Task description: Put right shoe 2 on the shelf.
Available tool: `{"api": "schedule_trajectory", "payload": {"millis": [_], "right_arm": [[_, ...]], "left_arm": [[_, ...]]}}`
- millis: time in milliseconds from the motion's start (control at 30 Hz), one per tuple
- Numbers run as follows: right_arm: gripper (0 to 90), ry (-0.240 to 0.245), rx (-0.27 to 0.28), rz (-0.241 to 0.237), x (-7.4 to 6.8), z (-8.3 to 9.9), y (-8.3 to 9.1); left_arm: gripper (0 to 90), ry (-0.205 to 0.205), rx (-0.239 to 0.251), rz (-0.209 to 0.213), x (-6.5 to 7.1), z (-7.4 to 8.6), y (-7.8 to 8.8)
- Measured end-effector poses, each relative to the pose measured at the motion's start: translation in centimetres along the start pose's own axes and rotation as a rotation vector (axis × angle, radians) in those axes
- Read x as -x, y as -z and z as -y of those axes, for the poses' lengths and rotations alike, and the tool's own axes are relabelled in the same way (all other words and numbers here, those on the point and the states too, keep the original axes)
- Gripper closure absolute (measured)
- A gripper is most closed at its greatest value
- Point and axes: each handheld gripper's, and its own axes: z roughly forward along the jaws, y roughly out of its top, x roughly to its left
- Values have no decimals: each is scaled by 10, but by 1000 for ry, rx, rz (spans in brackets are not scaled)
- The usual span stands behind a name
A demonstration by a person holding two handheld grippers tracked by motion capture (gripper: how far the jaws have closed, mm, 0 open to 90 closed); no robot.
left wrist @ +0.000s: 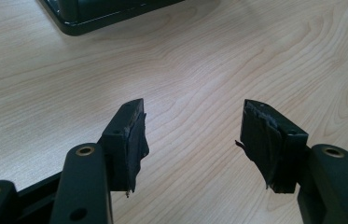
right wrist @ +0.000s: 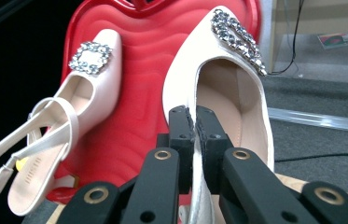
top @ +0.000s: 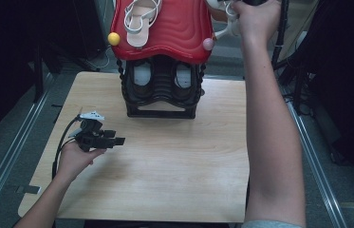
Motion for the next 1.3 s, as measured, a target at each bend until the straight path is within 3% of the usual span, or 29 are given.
{"api": "schedule_trajectory", "payload": {"millis": [233,433,733,1300], "right_arm": [[883,42,-5,-1,-22,-8,-19],[883,87,7,29,-39,-11,-36],[883,163,8,46,-60,-2,-59],[880,191,5,21,-66,24,-86]], "left_arm": [[408,-2,2,6,0,0,0],[409,-6,0,11,0,0,0],[409,-4,5,9,1,0,-1],[409,-12,-2,17,2,0,-1]]}}
